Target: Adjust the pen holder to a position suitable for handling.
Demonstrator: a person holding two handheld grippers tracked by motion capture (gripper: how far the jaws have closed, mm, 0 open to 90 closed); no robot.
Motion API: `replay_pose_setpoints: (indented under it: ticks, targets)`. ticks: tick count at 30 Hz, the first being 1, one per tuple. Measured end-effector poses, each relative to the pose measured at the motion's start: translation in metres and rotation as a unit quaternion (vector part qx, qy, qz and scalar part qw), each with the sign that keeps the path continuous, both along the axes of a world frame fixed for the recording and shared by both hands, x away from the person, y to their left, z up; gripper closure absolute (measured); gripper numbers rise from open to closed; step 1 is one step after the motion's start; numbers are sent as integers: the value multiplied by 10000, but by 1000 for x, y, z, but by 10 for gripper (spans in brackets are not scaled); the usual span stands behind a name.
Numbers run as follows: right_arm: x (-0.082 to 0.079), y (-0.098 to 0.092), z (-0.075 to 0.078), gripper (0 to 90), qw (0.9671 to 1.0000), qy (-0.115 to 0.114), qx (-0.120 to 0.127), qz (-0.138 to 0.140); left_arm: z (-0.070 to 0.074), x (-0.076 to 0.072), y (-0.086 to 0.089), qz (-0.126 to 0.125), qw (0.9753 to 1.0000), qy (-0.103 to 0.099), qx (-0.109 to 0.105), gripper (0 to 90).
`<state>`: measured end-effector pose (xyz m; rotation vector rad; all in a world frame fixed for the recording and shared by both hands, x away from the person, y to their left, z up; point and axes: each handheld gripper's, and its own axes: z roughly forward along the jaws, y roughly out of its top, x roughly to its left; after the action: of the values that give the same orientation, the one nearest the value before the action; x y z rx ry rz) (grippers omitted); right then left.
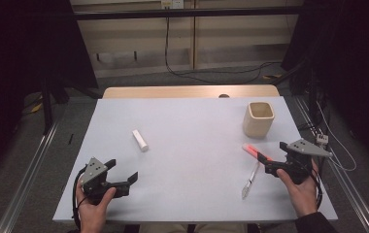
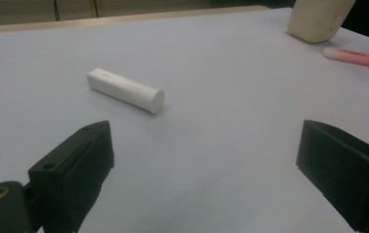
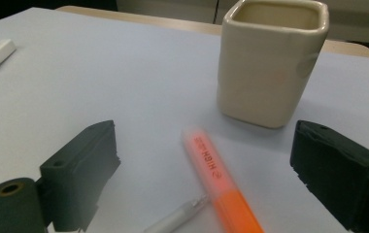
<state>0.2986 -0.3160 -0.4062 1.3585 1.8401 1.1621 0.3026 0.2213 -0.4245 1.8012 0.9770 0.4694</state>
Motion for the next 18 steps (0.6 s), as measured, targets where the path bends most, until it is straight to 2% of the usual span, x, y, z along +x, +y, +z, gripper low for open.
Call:
replay_pose_setpoints:
  ticks: [5,8,9,12,14,18]
  targets:
    - [20,-3,13,72,9999,-51,-86,-57,1,0,-1,-11,10000,-17,-32,65]
    - [30,-5,17,73,9997,-56,-180,-145,1,1,-4,-97,9999,12,-82,65]
    - [38,-7,23,77,9995,-22,-274,-177,0,0,-4,-168,9997,93,-172,65]
    - [46,-12,32,84,9994,-120,-304,-146,0,-1,-2,-229,9995,103,-196,65]
    - [54,-15,38,89,9993,-200,-290,-146,0,-1,-1,-205,9995,96,-211,61]
    - [75,-21,45,118,9992,-147,-347,-113,1,-1,0,-134,9997,12,-193,59]
